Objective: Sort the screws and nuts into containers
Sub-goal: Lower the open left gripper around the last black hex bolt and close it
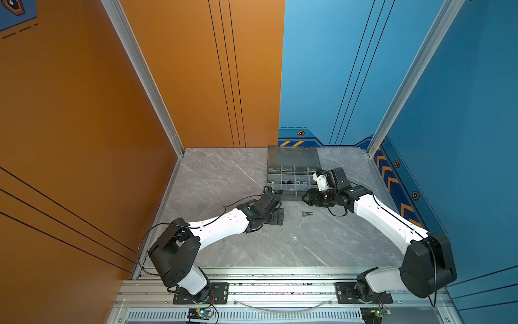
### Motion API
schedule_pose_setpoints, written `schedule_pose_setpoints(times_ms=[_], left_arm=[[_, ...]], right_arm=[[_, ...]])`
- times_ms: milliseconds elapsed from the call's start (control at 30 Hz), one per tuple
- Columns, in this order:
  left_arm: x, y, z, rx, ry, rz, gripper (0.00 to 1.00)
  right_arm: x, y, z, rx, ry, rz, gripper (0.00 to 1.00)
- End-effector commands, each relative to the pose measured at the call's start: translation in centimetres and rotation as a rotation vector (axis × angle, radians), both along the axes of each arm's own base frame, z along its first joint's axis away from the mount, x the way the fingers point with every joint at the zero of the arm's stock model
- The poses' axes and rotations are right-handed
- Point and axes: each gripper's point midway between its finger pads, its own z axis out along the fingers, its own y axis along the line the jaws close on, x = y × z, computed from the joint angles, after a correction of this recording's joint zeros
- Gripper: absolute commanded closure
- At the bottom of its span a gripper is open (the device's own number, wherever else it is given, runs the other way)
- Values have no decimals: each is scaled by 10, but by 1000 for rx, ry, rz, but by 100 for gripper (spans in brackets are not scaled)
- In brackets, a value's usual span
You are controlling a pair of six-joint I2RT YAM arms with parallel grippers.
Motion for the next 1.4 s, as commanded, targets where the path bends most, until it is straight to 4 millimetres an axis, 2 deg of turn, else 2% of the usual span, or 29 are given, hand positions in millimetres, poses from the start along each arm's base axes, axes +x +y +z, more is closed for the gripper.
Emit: schedule_pose_setpoints(times_ms=[0, 300, 367, 633, 667, 800, 1000, 1367], left_arm=[[-2, 0, -11, 36, 23, 19, 4], [-5, 1, -30, 116, 65, 22, 6], [-1, -7, -26, 105, 59, 17, 9], [1, -17, -39, 116, 93, -6, 12], [1, -18, -40, 117, 97, -10, 17], [1, -19, -46, 127, 111, -13, 22], [1, -22, -54, 133, 135, -23, 39], [2, -25, -61, 145, 157, -25, 45]], right_arm=[[-4, -5, 4, -8, -13, 1, 45], [-7, -7, -5, -8, 2, -5, 45], [-7, -8, -7, -9, 6, -4, 45], [-7, -8, -11, -6, 15, -5, 44], [-8, -8, -11, -6, 15, -5, 44], [-8, -9, -13, -5, 16, -8, 44], [-8, -10, -13, -2, 17, -11, 44], [-7, -11, -14, 6, 19, -11, 43]])
